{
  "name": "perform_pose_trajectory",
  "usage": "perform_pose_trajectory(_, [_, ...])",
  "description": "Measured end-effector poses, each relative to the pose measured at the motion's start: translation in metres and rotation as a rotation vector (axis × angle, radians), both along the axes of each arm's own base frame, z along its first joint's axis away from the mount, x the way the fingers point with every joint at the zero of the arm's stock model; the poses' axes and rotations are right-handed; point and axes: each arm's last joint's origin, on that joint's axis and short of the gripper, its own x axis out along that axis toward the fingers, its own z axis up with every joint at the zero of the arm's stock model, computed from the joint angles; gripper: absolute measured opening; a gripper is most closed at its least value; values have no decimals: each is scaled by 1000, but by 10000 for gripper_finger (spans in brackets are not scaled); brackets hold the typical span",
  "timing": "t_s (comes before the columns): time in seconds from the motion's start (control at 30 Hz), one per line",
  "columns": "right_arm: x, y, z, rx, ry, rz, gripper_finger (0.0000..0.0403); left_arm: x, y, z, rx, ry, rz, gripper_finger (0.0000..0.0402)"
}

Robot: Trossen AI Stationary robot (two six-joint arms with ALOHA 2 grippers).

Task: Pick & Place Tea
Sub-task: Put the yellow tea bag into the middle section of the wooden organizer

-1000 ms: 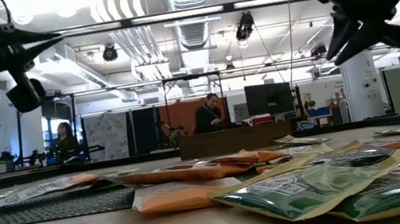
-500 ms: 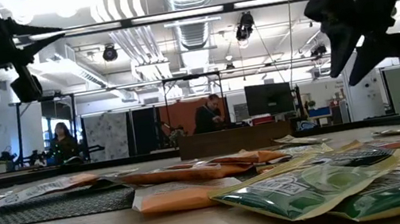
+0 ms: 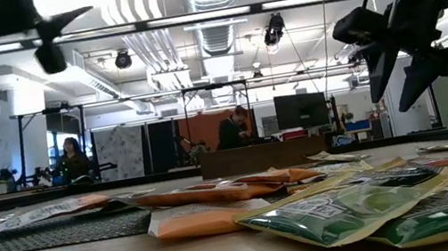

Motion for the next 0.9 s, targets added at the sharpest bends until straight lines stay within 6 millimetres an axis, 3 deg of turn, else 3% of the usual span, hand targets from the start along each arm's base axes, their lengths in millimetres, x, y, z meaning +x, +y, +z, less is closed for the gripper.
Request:
perform_pose_trajectory(0.3, [18,0,-12,1,-29,15,193,81,30,13,-19,534,-21,117])
perform_pose_trajectory(0.4, [23,-1,-18,-12,-11,46,183,111,41,29,49,564,-125,117])
perform_pose_trajectory(0.6, [26,1,-30,-25,47,84,114,155,53,22,88,728,-259,105])
perform_pose_trajectory(0.7, [26,1,-33,-39,47,94,67,173,58,23,99,708,-318,82])
perform_pose_trajectory(0.9, [35,1,-40,-42,-48,100,12,204,64,-6,58,772,-423,32])
